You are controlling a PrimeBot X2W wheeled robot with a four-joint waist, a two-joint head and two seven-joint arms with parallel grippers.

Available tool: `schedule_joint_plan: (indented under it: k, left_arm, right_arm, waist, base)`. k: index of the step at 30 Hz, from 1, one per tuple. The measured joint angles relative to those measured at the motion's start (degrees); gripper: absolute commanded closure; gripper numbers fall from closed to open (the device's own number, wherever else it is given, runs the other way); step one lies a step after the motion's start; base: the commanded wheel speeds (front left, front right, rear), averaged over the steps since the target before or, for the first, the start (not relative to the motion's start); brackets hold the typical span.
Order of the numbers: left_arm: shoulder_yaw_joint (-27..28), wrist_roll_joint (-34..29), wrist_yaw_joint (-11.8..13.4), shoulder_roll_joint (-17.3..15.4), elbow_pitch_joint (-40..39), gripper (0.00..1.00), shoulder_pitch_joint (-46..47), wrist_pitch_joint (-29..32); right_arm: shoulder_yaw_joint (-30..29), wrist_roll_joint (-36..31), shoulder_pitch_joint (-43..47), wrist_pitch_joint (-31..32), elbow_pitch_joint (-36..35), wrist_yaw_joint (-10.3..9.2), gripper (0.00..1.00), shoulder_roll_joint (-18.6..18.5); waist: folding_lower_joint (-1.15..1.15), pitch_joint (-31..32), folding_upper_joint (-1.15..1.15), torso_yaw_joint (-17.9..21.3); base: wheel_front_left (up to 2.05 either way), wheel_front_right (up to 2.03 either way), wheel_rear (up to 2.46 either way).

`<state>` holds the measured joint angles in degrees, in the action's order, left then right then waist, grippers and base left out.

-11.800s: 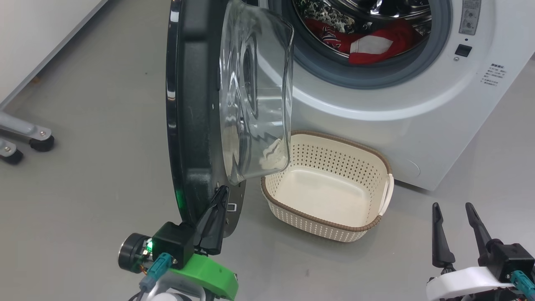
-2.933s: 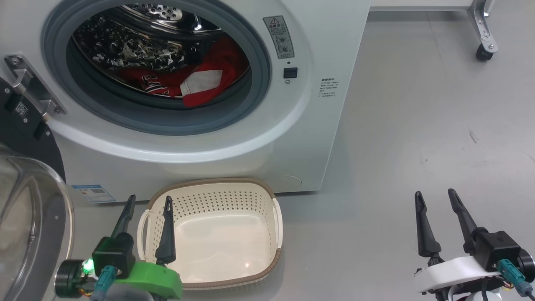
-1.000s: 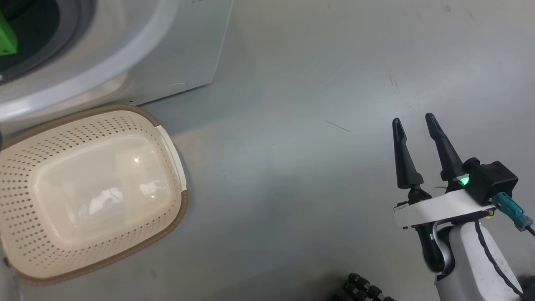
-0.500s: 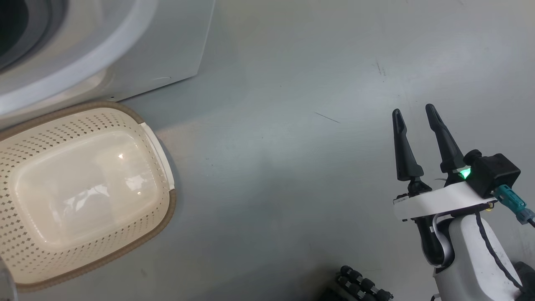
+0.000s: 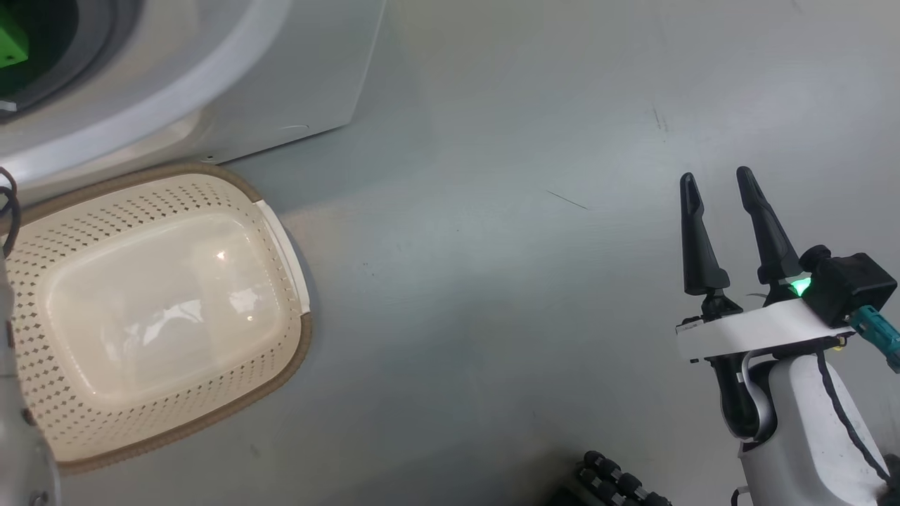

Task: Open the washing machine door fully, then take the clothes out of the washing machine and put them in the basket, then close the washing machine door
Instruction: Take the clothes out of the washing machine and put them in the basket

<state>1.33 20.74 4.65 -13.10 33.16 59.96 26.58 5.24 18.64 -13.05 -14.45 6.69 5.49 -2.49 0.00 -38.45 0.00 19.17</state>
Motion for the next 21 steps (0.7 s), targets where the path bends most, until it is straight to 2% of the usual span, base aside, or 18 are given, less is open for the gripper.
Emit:
schedule_joint_plan:
  k: [10, 13, 21]
  left_arm:
    - [-0.68, -0.18, -0.99, 2.55, -2.41, 1.0, -0.97, -10.83]
    - [-0.94, -0.18, -1.16, 4.17, -3.52, 1.0, -3.28, -15.51]
    - [-1.13, -1.02, -1.43, 5.95, -5.98, 1.0, -8.54, -24.4]
  right_arm:
    - [-1.58, -0.76, 0.0, -0.01, -0.18, 0.01, 0.0, 0.02]
    - [-1.88, -1.35, 0.0, -0.01, -0.22, 0.33, 0.0, -0.01]
    - [-2.76, -2.36, 0.08, -0.02, -0.2, 0.43, 0.0, -0.36]
  waist:
    - [0.0, 1.46, 0.0, -2.86]
    - [0.0, 2.27, 0.0, -4.09]
    - [0.0, 4.69, 0.0, -6.03]
  base:
    - [0.0, 0.0, 0.0]
    - [0.0, 0.0, 0.0]
    - [0.0, 0.0, 0.0]
